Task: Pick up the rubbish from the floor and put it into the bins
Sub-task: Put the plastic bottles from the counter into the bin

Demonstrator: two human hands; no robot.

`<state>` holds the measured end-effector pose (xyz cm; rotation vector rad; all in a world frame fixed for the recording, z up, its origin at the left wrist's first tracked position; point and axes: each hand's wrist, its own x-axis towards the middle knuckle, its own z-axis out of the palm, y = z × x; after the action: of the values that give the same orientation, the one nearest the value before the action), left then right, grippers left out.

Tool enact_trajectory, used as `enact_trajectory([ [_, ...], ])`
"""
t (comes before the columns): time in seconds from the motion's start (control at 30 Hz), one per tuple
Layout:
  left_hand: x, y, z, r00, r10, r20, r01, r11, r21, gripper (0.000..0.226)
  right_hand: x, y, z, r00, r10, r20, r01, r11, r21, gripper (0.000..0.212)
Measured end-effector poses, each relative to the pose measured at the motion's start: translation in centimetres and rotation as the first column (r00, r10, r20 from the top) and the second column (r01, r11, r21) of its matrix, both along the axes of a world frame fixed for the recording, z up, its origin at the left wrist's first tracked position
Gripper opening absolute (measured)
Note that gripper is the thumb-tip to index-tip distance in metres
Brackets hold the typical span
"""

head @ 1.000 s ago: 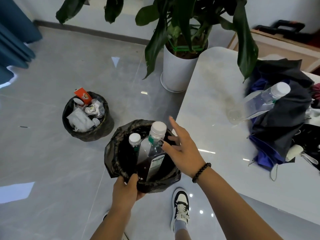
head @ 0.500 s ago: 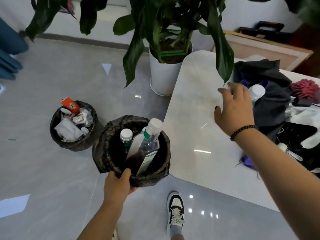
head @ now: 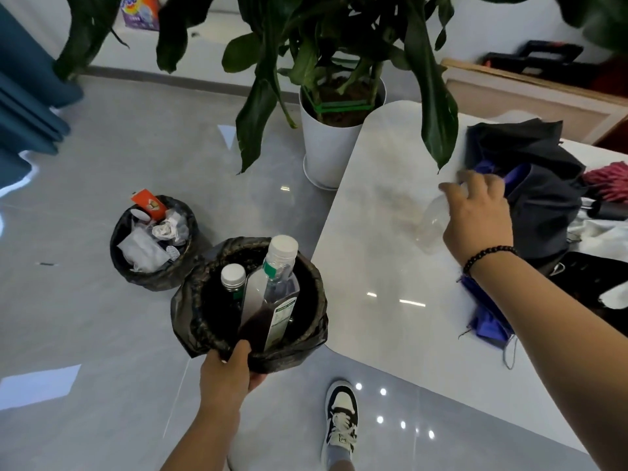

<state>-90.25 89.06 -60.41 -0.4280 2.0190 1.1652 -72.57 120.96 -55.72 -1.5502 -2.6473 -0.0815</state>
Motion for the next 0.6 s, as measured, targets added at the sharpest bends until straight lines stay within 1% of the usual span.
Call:
enact_trajectory([
  [0.13, 0.4, 0.2, 0.1, 0.998, 0.058, 0.012, -0.058, 0.998, 0.015, 0.024, -1.3, -2.0, 0.8, 0.972, 0.21, -0.109, -0.205, 0.977, 0.057, 0.056],
  [0.2, 0.4, 0.1, -0.2, 0.997, 0.072, 0.02, -0.072, 0.997, 0.02, 0.025, -2.2, -4.1, 2.1, 0.94, 0.301, -0.161, -0.294, 0.953, 0.068, 0.048],
  [0.27, 0.2, -0.4, -0.4, 0.995, 0.089, 0.032, -0.09, 0.996, 0.028, 0.025, -3.3, -6.8, 4.3, 0.909, 0.355, -0.22, -0.342, 0.935, 0.094, 0.036],
  [0.33, -0.1, -1.1, -0.6, 0.994, 0.101, 0.05, -0.103, 0.994, 0.037, 0.024, -3.8, -9.6, 6.9, 0.883, 0.35, -0.312, -0.335, 0.937, 0.102, 0.029],
  [0.43, -1.0, -2.8, -0.9, 0.99, 0.119, 0.077, -0.121, 0.992, 0.032, 0.018, -4.7, -14.3, 10.1, 0.845, 0.284, -0.452, -0.289, 0.956, 0.06, 0.027],
  [0.5, -1.8, -4.3, -1.0, 0.987, 0.134, 0.086, -0.137, 0.99, 0.032, 0.016, -6.0, -18.0, 11.0, 0.844, 0.249, -0.475, -0.273, 0.962, 0.019, 0.027],
  [0.6, -3.5, -6.7, -1.2, 0.984, 0.152, 0.094, -0.154, 0.988, 0.008, 0.017, -8.9, -22.6, 11.0, 0.86, 0.231, -0.454, -0.269, 0.963, -0.02, 0.026],
])
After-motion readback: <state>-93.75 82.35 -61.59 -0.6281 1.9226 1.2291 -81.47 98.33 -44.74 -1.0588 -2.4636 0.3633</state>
